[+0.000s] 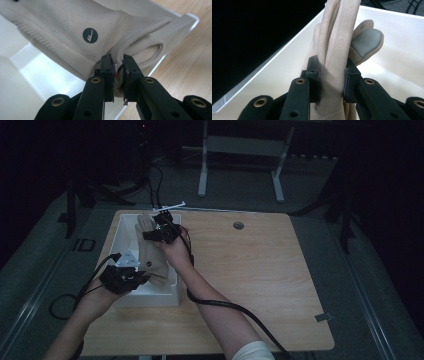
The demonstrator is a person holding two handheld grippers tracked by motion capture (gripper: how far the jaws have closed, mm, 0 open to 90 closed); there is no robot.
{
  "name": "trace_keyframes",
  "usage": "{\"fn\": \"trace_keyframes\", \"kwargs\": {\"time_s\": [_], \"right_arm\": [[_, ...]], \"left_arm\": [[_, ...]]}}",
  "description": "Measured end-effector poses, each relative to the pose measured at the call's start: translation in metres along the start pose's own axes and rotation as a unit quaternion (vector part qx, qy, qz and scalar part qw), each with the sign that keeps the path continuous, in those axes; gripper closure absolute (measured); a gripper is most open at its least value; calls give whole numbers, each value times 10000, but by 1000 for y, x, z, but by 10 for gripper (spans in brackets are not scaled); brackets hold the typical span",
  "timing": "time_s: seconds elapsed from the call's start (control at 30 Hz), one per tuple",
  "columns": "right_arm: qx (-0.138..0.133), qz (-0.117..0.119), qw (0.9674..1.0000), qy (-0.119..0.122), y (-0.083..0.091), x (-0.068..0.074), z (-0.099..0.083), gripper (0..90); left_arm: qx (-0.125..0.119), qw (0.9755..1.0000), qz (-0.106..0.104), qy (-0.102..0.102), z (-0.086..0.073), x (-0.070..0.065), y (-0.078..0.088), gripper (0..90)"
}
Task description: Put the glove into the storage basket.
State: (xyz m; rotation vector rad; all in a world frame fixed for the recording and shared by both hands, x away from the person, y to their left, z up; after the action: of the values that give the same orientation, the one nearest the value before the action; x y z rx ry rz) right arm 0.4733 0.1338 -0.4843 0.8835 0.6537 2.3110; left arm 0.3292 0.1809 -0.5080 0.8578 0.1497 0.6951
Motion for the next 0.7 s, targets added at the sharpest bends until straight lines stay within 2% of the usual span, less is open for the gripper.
{"fn": "trace_keyframes", "kwargs": {"time_s": [0.13, 0.2, 0.3, 0.43, 0.5, 0.53, 0.57, 0.63, 0.67, 0.7], "right_arm": [[163, -123, 9998, 43, -7, 0, -3, 721], [198, -135, 9997, 57, -9, 0, -3, 721], [289, -171, 9994, -19, -15, 2, -5, 719], [373, -269, 9989, -5, -21, 1, -5, 717], [403, -303, 9987, 1, -23, 0, -5, 709], [429, -351, 9985, -7, -25, -2, -5, 684], [457, -410, 9981, -33, -26, -4, -6, 621], [473, -626, 9968, -142, -28, -11, -6, 486], [418, -718, 9964, -177, -26, -12, -4, 414], [384, -734, 9964, -191, -25, -13, -3, 384]], "left_arm": [[121, 9996, -15, 240, -6, 2, -3, 814], [165, 9995, 19, 276, -8, 3, -4, 813], [194, 9985, -23, 515, -12, 5, -6, 812], [213, 9983, 101, 533, -15, 7, -8, 807], [243, 9984, 178, 468, -17, 8, -9, 800], [272, 9984, 185, 450, -18, 8, -10, 782], [373, 9982, 178, 440, -20, 8, -13, 728], [599, 9968, 303, 432, -25, 9, -18, 558], [623, 9966, 303, 444, -26, 9, -19, 550], [536, 9971, 213, 487, -26, 8, -20, 532]]}}
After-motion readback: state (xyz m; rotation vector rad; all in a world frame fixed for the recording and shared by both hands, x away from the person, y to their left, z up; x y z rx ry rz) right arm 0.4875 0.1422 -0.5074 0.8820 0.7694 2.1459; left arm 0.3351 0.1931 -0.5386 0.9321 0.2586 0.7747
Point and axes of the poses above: each handheld gripper's, and its own axes: y roughly backward along the jaws, z roughly out of its top, x roughly to its left, the point moved 8 cm from there along -y, roughly forward along the jaws, and after that the axes turned 9 degrees about -y, right-handed, at the moved point
